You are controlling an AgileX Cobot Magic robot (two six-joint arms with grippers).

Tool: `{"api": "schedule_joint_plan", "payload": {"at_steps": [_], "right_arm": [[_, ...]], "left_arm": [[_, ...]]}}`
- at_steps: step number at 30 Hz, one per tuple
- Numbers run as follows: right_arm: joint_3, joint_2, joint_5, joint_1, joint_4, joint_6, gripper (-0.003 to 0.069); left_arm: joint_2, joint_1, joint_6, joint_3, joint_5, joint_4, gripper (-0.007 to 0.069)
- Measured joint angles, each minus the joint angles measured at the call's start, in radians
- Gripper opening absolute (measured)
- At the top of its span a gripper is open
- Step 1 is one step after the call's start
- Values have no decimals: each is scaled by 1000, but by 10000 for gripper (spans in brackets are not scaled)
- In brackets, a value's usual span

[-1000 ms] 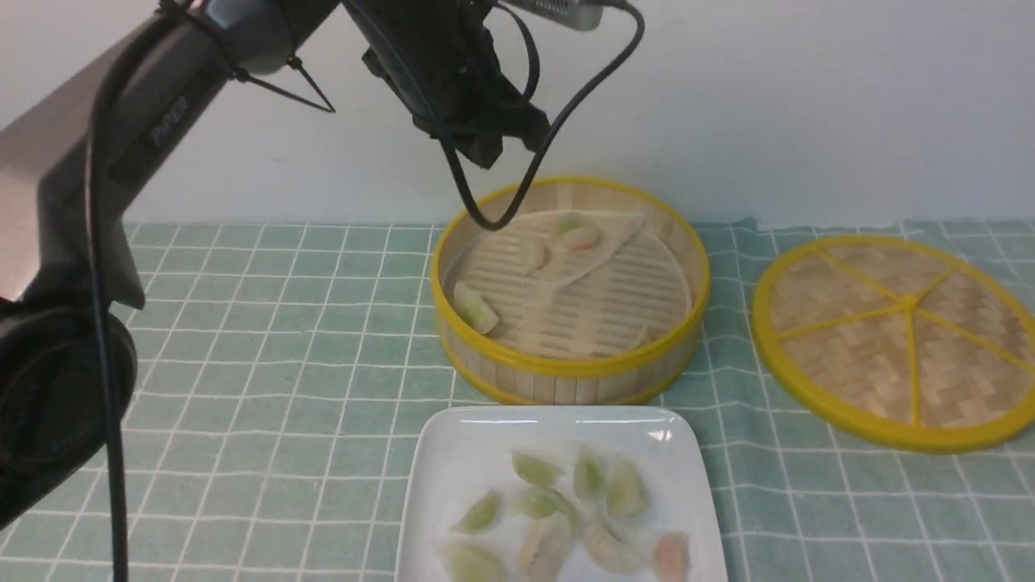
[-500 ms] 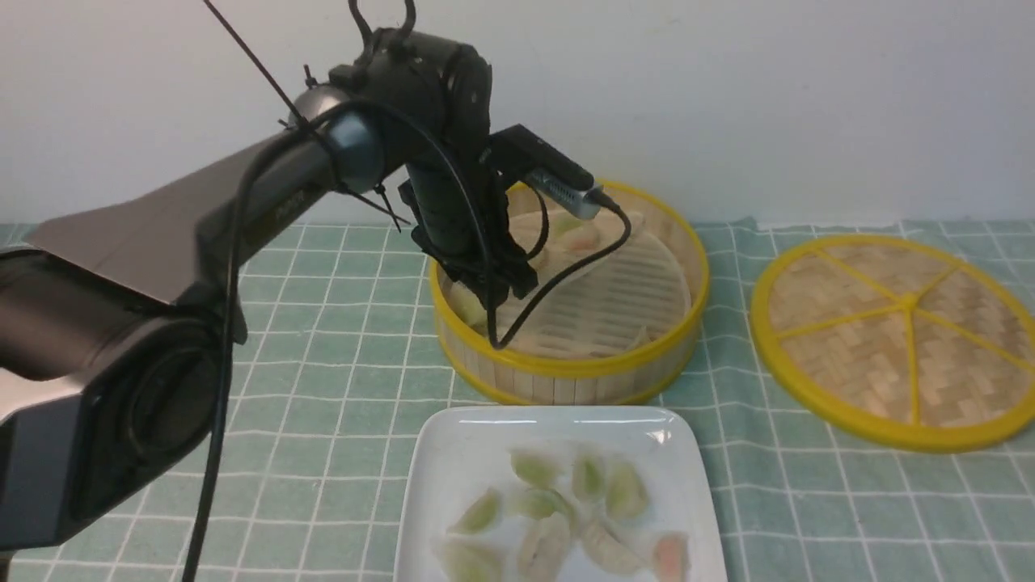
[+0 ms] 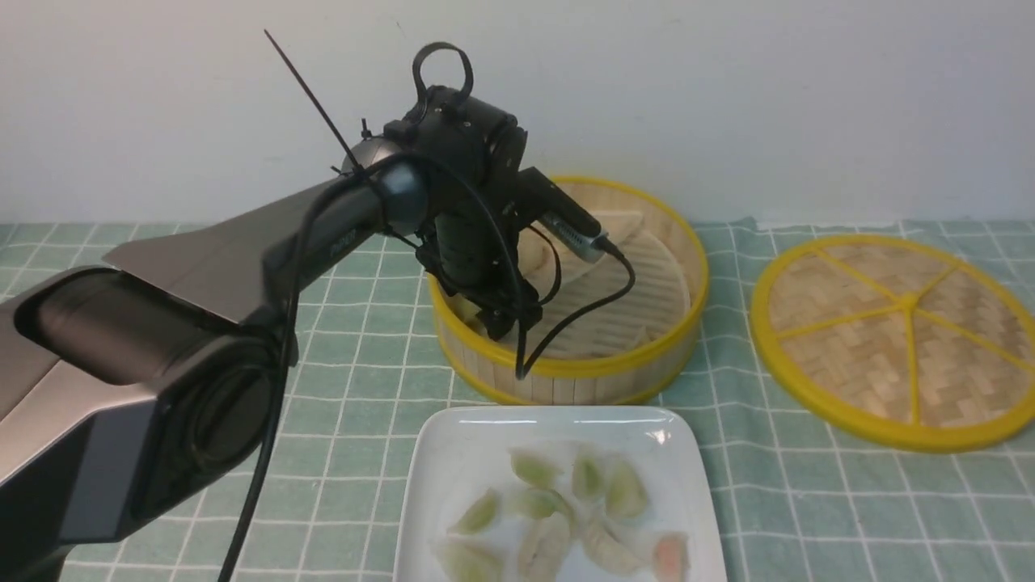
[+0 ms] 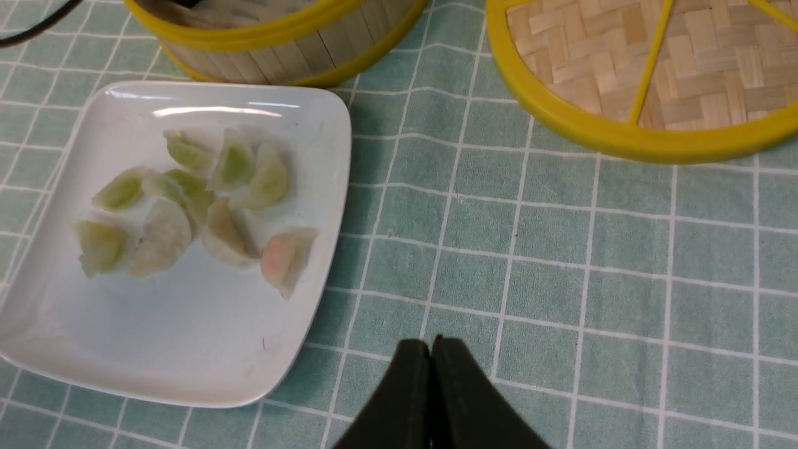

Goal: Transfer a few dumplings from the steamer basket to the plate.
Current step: Use the left arm to grab a dumpling from the steamer, then use the left arm to put the dumpling into the plate

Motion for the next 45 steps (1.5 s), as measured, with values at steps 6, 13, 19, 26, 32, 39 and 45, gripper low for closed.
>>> {"api": "schedule_joint_plan", "payload": {"at_steps": [6, 13, 19, 26, 32, 39, 45], "right_arm": [[0, 0, 3, 0, 8, 0, -15], [0, 0, 5, 0, 9, 0, -15], [0, 0, 10, 0, 8, 0, -15], [0, 0, 13, 0, 8, 0, -15], [0, 0, 18, 0, 8, -18, -15], [0, 0, 19, 0, 8, -42, -15], [0, 0, 19, 0, 9, -42, -15]], "left_arm": [[2, -2, -22, 0, 4, 17, 406], [-10, -9, -28, -31, 68, -34, 206], [-89, -19, -13, -103, 134, -146, 206], [-322, -19, -4, 36, 140, -281, 206], [-518, -19, 7, 436, 143, -362, 206], [-475, -19, 22, 658, 9, -429, 206], [-395, -19, 26, 660, -101, -432, 308]]}}
